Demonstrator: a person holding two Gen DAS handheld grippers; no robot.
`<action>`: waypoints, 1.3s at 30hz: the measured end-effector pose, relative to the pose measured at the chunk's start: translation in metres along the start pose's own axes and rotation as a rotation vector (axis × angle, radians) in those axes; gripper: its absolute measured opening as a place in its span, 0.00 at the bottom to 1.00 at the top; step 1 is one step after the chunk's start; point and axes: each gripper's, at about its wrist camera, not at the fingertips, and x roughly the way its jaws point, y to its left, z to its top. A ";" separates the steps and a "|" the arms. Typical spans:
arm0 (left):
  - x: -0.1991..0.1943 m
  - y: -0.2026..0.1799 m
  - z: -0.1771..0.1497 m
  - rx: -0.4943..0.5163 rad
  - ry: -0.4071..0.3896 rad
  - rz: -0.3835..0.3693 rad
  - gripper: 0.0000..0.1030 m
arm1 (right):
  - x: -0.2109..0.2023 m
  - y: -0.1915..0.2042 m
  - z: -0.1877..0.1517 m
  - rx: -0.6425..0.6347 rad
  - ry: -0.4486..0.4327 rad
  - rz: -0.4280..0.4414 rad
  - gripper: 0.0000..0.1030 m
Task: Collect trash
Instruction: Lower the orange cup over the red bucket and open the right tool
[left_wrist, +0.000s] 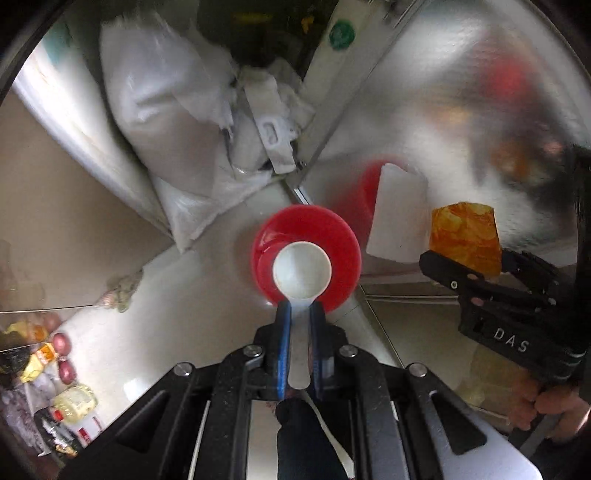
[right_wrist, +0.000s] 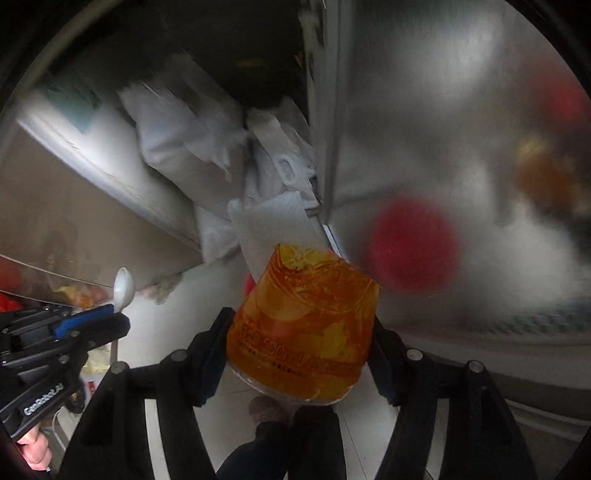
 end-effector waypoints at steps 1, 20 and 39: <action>0.015 0.002 0.002 0.000 0.003 -0.013 0.09 | 0.014 -0.003 0.001 0.008 0.003 -0.002 0.62; 0.205 0.006 0.022 0.078 0.086 -0.098 0.55 | 0.171 -0.039 -0.010 0.057 0.072 -0.049 0.62; 0.096 0.028 -0.004 0.049 0.008 0.060 0.73 | 0.144 -0.011 -0.008 -0.040 0.054 0.005 0.84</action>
